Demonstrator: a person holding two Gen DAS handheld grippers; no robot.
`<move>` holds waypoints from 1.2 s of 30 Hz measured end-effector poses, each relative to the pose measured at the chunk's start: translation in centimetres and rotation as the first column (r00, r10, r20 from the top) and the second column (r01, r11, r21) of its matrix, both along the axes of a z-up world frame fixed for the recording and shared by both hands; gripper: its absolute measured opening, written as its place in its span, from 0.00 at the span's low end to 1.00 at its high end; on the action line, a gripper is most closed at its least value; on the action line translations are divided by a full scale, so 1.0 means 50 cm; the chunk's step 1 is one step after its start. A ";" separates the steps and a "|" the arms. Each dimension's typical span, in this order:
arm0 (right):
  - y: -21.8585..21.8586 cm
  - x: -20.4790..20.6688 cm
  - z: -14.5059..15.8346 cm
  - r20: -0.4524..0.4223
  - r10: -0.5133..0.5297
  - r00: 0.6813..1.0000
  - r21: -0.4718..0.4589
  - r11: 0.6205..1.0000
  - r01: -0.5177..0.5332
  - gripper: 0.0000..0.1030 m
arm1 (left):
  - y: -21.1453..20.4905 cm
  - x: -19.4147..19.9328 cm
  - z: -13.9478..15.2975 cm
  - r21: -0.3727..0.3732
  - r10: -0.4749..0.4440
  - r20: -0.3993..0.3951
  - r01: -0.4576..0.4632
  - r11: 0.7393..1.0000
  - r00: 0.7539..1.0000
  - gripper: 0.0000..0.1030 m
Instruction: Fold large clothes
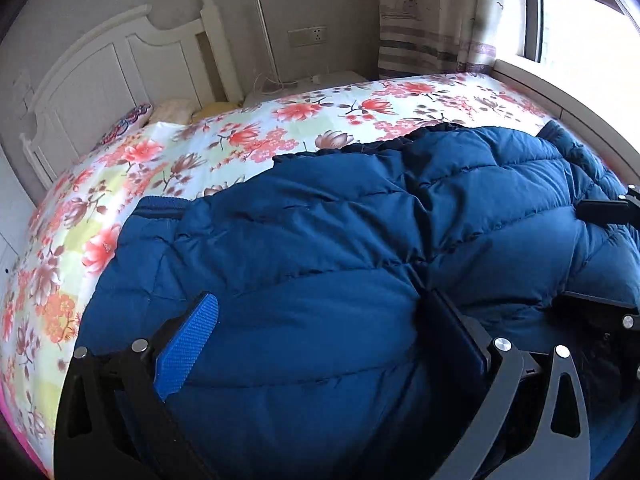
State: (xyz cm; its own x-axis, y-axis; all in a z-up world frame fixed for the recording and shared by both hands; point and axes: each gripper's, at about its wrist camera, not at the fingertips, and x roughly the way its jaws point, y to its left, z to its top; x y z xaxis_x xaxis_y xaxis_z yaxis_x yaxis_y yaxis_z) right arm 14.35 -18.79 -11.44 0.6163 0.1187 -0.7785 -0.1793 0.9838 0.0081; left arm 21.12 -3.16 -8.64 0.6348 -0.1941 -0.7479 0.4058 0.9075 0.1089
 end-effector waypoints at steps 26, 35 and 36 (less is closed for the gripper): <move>0.025 -0.173 -0.036 0.151 0.076 0.986 -0.092 0.994 -0.062 0.98 | 0.033 -0.216 -0.029 -0.033 -0.076 0.108 0.080 0.996 0.991 0.96; -0.109 -0.283 -0.004 0.180 -0.109 0.978 -0.062 0.991 0.122 0.97 | 0.159 -0.219 0.027 -0.031 0.080 0.143 -0.077 0.997 0.986 0.96; -0.137 -0.284 -0.013 0.163 -0.131 0.978 -0.007 0.991 0.134 0.97 | 0.192 -0.205 0.013 -0.023 0.130 0.123 -0.128 0.991 0.984 0.96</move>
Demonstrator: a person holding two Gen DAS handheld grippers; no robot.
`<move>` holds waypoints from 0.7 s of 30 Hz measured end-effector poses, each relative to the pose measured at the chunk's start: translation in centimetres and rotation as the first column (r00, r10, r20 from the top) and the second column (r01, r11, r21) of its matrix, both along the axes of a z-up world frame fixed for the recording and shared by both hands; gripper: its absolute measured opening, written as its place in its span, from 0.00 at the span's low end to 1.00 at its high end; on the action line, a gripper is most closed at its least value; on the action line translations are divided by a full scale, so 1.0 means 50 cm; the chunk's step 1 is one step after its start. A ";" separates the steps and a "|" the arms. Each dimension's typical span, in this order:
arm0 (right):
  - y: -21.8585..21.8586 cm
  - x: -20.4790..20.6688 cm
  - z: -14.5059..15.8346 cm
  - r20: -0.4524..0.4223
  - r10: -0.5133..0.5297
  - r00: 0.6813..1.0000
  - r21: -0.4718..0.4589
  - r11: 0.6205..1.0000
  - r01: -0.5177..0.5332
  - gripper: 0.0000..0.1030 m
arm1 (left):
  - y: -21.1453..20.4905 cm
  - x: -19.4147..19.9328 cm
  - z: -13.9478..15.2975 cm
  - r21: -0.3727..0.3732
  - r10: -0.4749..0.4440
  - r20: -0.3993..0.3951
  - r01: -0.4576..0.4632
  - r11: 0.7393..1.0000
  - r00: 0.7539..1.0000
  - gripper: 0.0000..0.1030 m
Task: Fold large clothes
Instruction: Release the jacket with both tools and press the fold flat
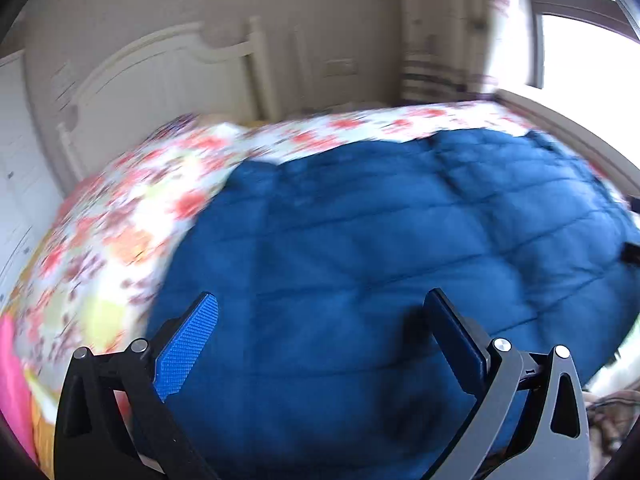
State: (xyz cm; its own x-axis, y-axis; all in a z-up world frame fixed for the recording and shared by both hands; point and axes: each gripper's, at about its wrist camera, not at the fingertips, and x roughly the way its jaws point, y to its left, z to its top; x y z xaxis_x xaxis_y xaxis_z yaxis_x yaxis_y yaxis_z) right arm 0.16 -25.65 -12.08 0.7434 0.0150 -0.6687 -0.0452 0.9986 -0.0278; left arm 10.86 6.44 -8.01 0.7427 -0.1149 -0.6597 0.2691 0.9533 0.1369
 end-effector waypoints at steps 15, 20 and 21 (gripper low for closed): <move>-0.168 -0.188 -0.043 -0.011 -0.180 0.984 0.454 0.876 0.165 0.96 | 0.057 0.016 -0.044 -0.027 0.057 -0.040 -0.058 0.998 0.998 0.96; -0.152 -0.215 -0.113 -0.049 -0.109 0.993 0.608 0.785 0.116 0.93 | 0.053 0.016 -0.044 -0.019 0.064 -0.037 -0.065 0.998 0.997 0.96; -0.143 -0.203 -0.120 -0.058 -0.093 0.994 0.618 0.779 0.108 0.93 | 0.053 0.016 -0.044 -0.019 0.064 -0.035 -0.065 0.998 0.997 0.96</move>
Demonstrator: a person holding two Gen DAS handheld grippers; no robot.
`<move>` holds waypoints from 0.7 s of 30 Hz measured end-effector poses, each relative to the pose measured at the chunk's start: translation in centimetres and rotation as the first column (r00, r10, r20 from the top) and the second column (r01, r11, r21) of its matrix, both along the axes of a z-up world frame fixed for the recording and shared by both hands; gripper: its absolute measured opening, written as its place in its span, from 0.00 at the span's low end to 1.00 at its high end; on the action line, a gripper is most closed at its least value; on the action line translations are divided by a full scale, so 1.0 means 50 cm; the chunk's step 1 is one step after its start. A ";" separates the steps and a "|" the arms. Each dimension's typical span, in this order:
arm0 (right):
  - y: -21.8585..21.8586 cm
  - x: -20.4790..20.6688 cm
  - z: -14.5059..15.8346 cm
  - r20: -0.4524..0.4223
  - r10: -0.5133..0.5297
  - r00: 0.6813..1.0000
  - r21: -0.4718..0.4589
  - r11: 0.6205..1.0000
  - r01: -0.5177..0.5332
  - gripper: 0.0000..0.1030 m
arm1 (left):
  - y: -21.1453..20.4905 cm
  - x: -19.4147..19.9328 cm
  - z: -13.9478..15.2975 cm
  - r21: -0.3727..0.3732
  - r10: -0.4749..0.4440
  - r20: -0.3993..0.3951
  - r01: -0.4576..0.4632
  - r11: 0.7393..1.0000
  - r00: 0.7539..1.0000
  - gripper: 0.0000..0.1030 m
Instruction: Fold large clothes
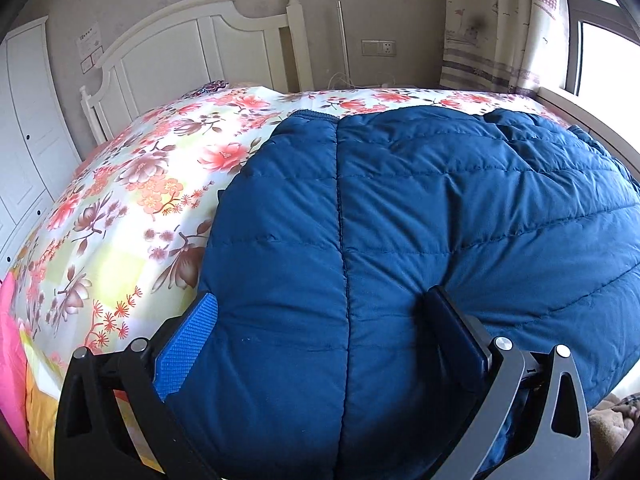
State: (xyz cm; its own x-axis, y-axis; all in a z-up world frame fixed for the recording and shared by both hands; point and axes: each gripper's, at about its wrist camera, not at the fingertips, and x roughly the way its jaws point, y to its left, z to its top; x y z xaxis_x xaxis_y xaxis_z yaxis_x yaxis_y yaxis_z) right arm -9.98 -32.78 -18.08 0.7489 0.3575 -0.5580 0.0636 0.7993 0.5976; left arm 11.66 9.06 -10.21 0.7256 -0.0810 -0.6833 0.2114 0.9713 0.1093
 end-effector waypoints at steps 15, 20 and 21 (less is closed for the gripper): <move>0.112 0.127 0.092 0.035 0.001 0.999 -0.240 0.971 0.008 0.86 | 0.001 -0.011 -0.003 0.003 0.001 0.027 -0.001 1.000 1.000 0.96; 0.102 0.199 0.043 0.022 -0.038 0.999 -0.111 0.993 0.040 0.92 | 0.001 -0.017 -0.005 -0.003 0.001 0.041 -0.001 1.000 0.999 0.96; 0.101 0.209 0.042 0.027 -0.054 0.998 -0.111 0.992 0.057 0.92 | 0.001 -0.017 -0.005 -0.004 0.001 0.043 0.000 1.000 0.999 0.96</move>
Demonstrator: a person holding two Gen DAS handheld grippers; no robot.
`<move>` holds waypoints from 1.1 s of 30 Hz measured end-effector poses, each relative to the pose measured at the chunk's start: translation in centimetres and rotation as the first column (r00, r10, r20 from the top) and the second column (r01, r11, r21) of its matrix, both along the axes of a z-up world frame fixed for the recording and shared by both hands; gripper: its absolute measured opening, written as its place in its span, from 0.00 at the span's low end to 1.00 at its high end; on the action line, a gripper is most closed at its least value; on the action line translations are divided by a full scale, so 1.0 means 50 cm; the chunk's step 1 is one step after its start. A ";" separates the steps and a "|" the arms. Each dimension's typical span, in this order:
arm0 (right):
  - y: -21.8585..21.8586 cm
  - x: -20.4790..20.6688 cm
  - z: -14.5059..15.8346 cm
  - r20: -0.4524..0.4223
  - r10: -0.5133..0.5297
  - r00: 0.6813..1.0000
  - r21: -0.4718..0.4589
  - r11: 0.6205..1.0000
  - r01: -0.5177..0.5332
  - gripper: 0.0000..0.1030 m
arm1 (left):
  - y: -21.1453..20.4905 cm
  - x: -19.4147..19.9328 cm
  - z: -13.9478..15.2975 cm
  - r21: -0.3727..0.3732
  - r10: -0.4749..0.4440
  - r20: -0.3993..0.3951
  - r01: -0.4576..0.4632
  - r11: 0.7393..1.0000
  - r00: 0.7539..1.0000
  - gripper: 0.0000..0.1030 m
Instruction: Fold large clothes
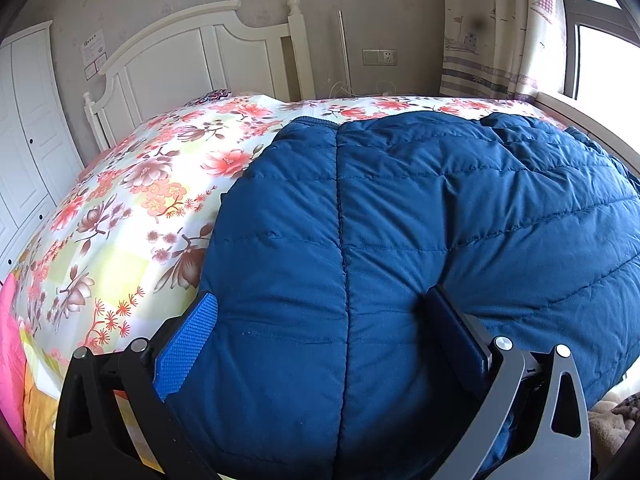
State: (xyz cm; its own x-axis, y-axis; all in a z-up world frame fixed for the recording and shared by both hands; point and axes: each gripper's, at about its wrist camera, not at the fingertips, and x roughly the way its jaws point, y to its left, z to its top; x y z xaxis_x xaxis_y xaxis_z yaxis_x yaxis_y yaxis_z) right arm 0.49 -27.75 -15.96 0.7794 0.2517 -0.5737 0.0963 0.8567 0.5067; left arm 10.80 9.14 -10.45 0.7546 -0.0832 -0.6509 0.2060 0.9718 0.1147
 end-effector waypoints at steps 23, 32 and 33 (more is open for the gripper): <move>0.042 0.009 0.104 0.218 -0.075 0.973 -0.183 0.976 0.116 0.34 | -0.320 0.021 0.035 0.204 -0.253 -0.032 0.254 0.945 0.967 0.96; 0.296 0.034 0.303 0.390 0.209 0.897 -0.529 0.848 0.032 0.32 | 0.022 0.002 0.164 -0.209 -0.047 0.092 0.065 0.976 0.995 0.96; 0.365 0.046 0.321 0.390 0.282 0.876 -0.603 0.798 0.012 0.32 | 0.076 0.000 0.182 -0.241 0.019 0.116 0.010 0.970 0.993 0.96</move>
